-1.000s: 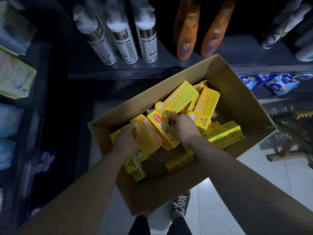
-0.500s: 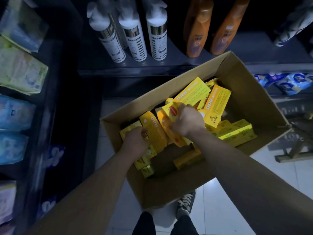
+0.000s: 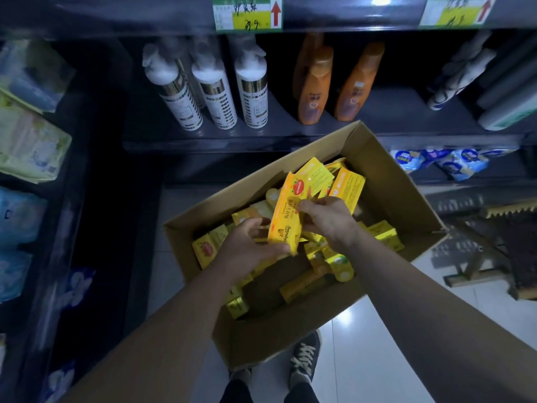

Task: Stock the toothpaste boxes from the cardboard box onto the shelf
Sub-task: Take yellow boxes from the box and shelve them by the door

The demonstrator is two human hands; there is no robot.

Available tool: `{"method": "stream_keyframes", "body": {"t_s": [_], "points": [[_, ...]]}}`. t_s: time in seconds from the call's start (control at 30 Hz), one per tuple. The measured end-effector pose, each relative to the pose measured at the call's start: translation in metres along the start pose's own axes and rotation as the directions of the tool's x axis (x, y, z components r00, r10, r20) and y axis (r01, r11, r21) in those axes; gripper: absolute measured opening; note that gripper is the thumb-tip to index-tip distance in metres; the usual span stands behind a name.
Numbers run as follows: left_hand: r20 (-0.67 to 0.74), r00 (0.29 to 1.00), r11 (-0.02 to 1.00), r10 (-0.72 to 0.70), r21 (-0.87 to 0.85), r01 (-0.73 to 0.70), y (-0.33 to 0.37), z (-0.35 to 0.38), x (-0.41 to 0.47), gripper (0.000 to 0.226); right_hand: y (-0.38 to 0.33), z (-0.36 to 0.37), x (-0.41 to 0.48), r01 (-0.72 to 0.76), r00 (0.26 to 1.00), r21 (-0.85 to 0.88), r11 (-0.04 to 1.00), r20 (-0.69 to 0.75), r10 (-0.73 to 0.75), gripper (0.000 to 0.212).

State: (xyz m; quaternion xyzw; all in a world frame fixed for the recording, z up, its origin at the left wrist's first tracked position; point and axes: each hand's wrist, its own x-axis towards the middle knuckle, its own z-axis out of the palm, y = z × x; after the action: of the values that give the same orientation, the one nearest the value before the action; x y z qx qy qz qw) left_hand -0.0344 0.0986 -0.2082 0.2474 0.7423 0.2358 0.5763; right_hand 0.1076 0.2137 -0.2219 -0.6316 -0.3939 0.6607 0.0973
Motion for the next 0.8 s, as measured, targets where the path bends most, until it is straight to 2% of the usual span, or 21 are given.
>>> {"method": "stream_keyframes", "body": {"t_s": [0.13, 0.23, 0.27, 0.37, 0.43, 0.5, 0.67, 0.73, 0.8], "points": [[0.033, 0.999, 0.995, -0.043, -0.091, 0.046, 0.001, -0.007, 0.002, 0.084, 0.003, 0.014, 0.0, -0.007, 0.998, 0.022, 1.0, 0.056, 0.006, 0.029], [0.049, 0.998, 0.998, -0.04, -0.038, 0.042, 0.002, -0.014, 0.006, 0.067, 0.002, 0.024, -0.001, 0.063, 0.995, -0.039, 0.997, 0.085, -0.059, 0.033], [0.036, 0.999, 0.999, -0.034, -0.001, 0.034, 0.0, -0.018, 0.008, 0.06, 0.0, 0.023, 0.002, 0.094, 0.995, -0.087, 0.992, 0.045, -0.09, 0.038], [-0.031, 0.999, 0.994, -0.024, 0.103, 0.027, -0.004, -0.029, 0.01, 0.045, -0.009, 0.005, 0.026, 0.1, 0.963, -0.273, 0.957, -0.217, -0.162, 0.05], [-0.072, 0.997, 0.985, -0.031, 0.167, 0.042, -0.009, -0.035, 0.011, 0.041, -0.013, -0.009, 0.045, 0.103, 0.936, -0.358, 0.928, -0.281, -0.212, 0.054], [-0.103, 0.994, 0.976, -0.043, 0.209, 0.064, -0.016, -0.041, 0.011, 0.039, -0.013, -0.017, 0.061, 0.108, 0.932, -0.455, 0.884, -0.262, -0.249, 0.059], [-0.113, 0.992, 0.973, -0.054, 0.216, 0.078, -0.023, -0.047, 0.009, 0.042, -0.019, -0.02, 0.068, 0.055, 0.958, -0.519, 0.853, -0.213, -0.191, 0.059], [-0.122, 0.991, 0.975, -0.055, 0.206, 0.08, -0.021, -0.047, 0.005, 0.042, -0.022, -0.022, 0.058, 0.077, 0.965, -0.462, 0.884, -0.187, -0.182, 0.051], [-0.13, 0.99, 0.979, -0.062, 0.187, 0.086, -0.017, -0.047, 0.001, 0.041, -0.024, -0.028, 0.044, 0.14, 0.959, -0.392, 0.909, -0.176, -0.223, 0.054]]}}
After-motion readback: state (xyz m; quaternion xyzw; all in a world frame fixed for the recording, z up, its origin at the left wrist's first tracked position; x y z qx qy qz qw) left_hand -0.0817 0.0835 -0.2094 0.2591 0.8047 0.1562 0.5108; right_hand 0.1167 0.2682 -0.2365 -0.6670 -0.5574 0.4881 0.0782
